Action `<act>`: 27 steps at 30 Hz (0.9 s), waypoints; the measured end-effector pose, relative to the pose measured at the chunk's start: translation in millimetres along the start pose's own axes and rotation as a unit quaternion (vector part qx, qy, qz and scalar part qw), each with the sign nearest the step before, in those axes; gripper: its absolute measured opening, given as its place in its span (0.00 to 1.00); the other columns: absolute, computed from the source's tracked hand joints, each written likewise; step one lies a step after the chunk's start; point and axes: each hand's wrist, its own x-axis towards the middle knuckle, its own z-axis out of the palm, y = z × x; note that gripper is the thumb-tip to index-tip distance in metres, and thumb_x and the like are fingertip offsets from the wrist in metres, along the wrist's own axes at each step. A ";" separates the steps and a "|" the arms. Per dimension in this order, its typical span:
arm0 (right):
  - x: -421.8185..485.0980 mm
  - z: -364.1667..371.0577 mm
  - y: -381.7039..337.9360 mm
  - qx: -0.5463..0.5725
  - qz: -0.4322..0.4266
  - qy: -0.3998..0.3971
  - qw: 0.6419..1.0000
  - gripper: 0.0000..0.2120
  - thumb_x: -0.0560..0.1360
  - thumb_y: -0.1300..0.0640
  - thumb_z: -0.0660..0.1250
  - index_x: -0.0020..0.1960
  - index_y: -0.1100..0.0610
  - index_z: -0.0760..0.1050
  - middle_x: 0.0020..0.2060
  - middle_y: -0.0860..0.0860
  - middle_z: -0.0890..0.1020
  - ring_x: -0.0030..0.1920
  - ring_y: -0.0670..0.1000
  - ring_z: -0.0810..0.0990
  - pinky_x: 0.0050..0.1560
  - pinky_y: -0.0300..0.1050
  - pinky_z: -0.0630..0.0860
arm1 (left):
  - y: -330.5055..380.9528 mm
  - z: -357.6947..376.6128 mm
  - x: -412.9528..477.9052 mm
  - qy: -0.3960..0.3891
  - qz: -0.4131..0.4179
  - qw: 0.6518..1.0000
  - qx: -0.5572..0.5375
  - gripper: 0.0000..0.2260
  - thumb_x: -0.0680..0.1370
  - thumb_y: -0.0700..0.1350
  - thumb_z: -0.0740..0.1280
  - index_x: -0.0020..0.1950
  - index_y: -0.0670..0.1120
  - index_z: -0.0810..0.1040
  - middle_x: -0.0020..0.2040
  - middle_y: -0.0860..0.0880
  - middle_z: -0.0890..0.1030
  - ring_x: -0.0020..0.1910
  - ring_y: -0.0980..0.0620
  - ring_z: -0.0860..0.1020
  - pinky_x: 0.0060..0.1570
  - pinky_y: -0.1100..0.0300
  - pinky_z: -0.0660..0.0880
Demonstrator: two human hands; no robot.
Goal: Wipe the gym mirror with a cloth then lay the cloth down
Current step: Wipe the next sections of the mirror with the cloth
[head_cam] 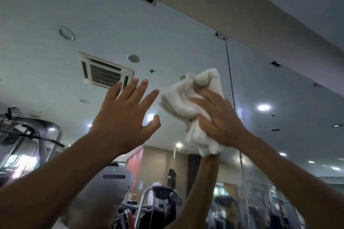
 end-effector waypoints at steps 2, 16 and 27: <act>-14.4 -9.8 40.7 -0.002 0.010 -0.032 0.999 0.29 0.75 0.46 0.55 0.74 0.51 0.69 0.73 0.52 0.70 0.71 0.55 0.70 0.58 0.54 0.73 | -0.5 -4.2 10.0 0.012 0.010 1.000 0.018 0.27 0.75 0.60 0.56 0.65 0.45 0.78 0.64 0.40 0.78 0.64 0.39 0.75 0.59 0.43 0.64; 75.9 -5.0 40.7 0.056 -0.002 -0.008 0.998 0.24 0.76 0.48 0.58 0.71 0.51 0.72 0.72 0.50 0.71 0.72 0.52 0.70 0.63 0.48 0.70 | -3.5 1.0 51.0 -0.042 -0.058 0.997 0.019 0.38 0.74 0.65 0.36 0.83 0.52 0.49 0.82 0.38 0.47 0.82 0.42 0.44 0.76 0.41 0.41; 223.0 19.9 -4.9 0.044 0.157 0.077 0.984 0.18 0.80 0.52 0.57 0.67 0.50 0.73 0.64 0.50 0.78 0.63 0.54 0.76 0.64 0.56 0.70 | -5.3 -2.8 50.7 -0.070 -0.070 0.995 0.010 0.40 0.73 0.66 0.31 0.83 0.49 0.43 0.83 0.42 0.44 0.82 0.45 0.41 0.78 0.41 0.43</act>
